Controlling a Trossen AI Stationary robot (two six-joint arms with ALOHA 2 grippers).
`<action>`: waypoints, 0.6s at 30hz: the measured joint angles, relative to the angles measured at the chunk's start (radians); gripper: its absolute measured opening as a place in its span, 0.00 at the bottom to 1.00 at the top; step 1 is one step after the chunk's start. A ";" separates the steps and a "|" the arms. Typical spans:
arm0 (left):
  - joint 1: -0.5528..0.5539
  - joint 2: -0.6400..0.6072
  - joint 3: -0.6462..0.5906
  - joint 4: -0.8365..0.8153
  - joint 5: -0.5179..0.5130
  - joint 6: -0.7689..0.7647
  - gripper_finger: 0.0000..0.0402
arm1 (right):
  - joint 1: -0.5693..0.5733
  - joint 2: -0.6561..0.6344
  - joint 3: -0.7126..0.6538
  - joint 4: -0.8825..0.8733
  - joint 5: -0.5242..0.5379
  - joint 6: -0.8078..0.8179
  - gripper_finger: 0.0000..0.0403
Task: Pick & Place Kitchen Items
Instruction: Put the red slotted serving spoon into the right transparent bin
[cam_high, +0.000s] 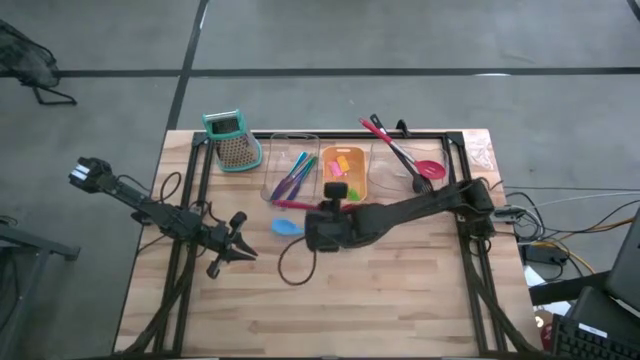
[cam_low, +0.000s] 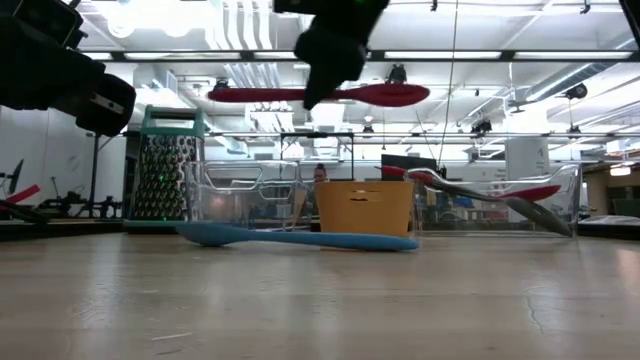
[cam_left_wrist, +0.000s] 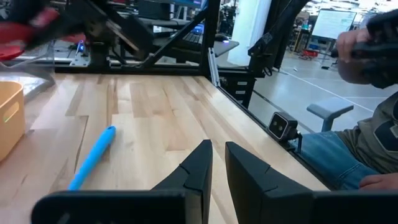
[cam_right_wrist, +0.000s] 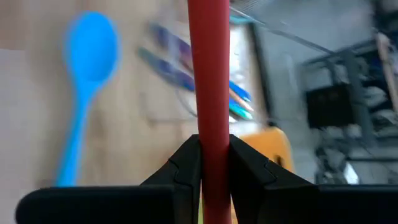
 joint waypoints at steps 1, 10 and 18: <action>0.000 0.000 0.000 0.000 0.000 0.000 0.13 | -0.003 -0.018 -0.020 0.001 0.019 0.008 0.13; 0.000 0.000 0.000 0.000 0.000 0.000 0.13 | -0.030 -0.233 -0.257 0.004 0.177 0.106 0.13; 0.000 0.000 0.000 0.000 0.000 0.000 0.13 | -0.109 -0.451 -0.521 0.027 0.255 0.223 0.14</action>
